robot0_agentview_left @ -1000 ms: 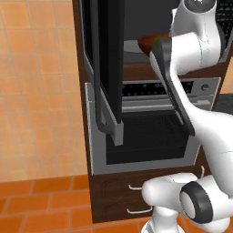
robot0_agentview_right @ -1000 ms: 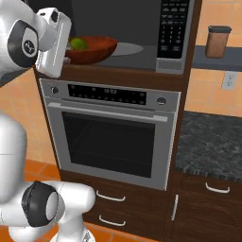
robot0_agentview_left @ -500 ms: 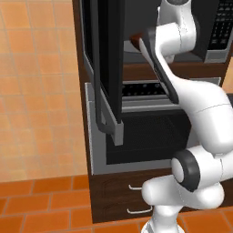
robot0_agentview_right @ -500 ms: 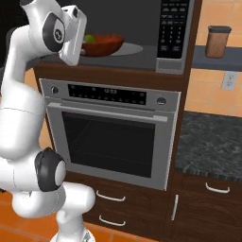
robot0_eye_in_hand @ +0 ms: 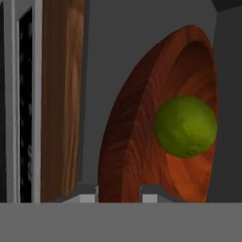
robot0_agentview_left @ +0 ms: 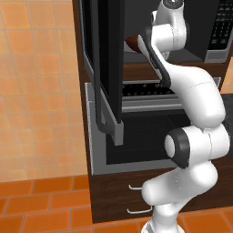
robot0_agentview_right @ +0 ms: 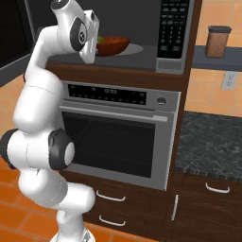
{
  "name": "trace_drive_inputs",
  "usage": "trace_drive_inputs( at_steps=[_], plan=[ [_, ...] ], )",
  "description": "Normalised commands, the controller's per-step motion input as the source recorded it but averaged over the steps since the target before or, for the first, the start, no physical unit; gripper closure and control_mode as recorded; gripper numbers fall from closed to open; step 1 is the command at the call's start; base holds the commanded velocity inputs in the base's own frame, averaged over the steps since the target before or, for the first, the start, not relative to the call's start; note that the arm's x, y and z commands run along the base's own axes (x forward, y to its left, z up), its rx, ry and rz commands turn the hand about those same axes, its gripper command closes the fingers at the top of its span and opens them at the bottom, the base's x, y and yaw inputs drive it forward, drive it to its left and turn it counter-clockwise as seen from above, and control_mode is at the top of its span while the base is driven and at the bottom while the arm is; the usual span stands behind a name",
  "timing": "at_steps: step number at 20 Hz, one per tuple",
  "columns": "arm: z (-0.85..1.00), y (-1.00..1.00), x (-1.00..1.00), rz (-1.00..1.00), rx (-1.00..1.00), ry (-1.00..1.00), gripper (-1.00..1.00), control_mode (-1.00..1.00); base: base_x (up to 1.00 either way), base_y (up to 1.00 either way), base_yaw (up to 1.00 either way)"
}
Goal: Pick the lime from the sink and place it in the bowl. Then pick the bowl and place it in the microwave. Then close the microwave door and press the start button.
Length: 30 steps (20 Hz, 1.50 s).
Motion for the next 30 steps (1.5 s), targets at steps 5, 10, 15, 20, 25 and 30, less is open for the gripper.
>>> trace_drive_inputs(
  at_steps=[5,10,15,20,25,30],
  plan=[
    [0.00,-0.14,0.39,0.03,0.00,0.00,1.00,-1.00,0.00,0.00,0.00],
    [-0.09,-0.02,0.41,0.02,-0.03,0.00,-1.00,-1.00,0.00,0.00,0.00],
    [-0.15,0.00,-0.43,0.01,0.00,0.00,-1.00,-1.00,0.00,0.00,0.00],
    [-0.20,0.08,-1.00,0.00,0.00,-0.03,-1.00,-1.00,0.00,0.00,0.00],
    [-0.13,0.31,-1.00,-0.01,-0.03,-0.02,-1.00,-1.00,0.00,0.00,0.00],
    [-0.16,0.56,-1.00,-0.06,-0.08,0.00,-1.00,-1.00,0.00,0.00,0.00]
  ],
)
